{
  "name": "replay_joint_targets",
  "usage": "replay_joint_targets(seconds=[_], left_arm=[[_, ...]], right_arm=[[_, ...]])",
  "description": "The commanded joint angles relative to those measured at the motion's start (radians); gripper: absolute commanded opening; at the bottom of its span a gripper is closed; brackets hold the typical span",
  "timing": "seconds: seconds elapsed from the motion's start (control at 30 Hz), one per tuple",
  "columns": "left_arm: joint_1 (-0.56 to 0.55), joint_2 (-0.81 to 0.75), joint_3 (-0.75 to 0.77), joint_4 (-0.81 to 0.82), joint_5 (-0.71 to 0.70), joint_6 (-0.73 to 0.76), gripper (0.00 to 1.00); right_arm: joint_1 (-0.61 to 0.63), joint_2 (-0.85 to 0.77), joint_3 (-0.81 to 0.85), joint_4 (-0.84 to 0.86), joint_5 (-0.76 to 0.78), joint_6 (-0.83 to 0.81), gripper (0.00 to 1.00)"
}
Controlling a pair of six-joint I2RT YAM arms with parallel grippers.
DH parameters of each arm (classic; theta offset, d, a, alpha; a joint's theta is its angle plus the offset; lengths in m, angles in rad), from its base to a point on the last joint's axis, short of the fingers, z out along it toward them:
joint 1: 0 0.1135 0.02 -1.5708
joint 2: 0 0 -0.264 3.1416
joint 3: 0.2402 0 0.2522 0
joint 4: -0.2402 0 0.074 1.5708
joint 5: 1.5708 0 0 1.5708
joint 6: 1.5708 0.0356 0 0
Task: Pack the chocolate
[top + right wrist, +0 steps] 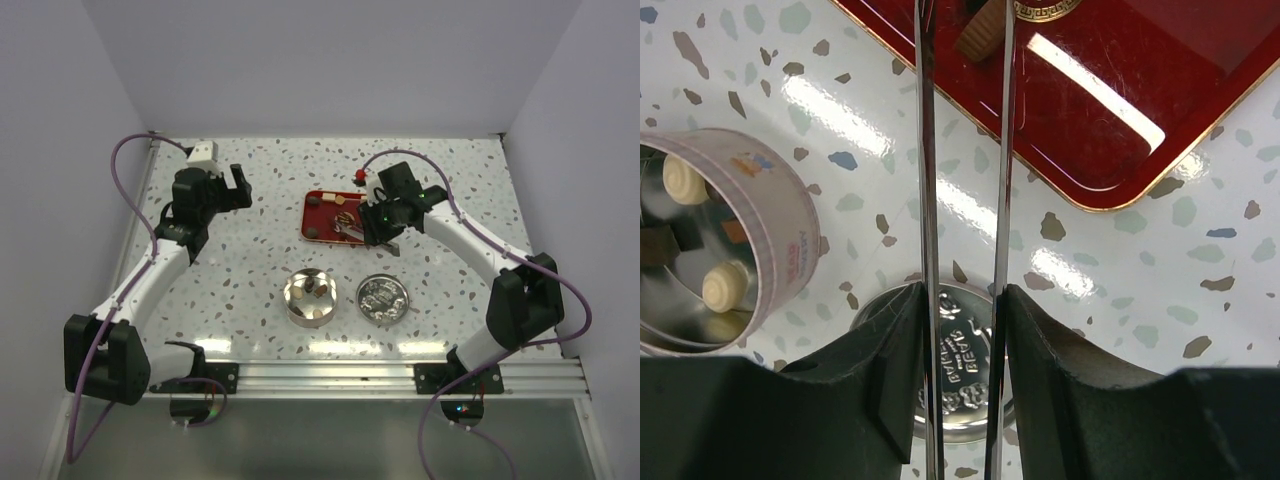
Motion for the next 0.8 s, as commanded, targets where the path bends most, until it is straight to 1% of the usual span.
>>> replay_joint_targets(seconds=[0.0, 0.13, 0.27, 0.43, 0.77], left_arm=[[0.005, -0.002, 0.021, 0.027, 0.0, -0.016, 1.0], [0.005, -0.003, 0.021, 0.027, 0.001, -0.016, 1.0], [0.005, -0.008, 0.023, 0.025, 0.003, -0.016, 1.0], [0.005, -0.011, 0.019, 0.025, 0.0, -0.015, 1.0], [0.005, -0.017, 0.019, 0.022, -0.003, -0.015, 1.0]], right_arm=[[-0.004, -0.04, 0.005, -0.009, 0.026, -0.014, 0.4], [-0.004, -0.052, 0.001, 0.011, 0.035, -0.005, 0.4], [-0.004, -0.036, 0.018, -0.006, 0.035, -0.008, 0.41], [-0.004, -0.029, 0.02, 0.006, 0.008, -0.008, 0.41], [-0.004, 0.029, 0.067, 0.012, -0.001, -0.023, 0.4]])
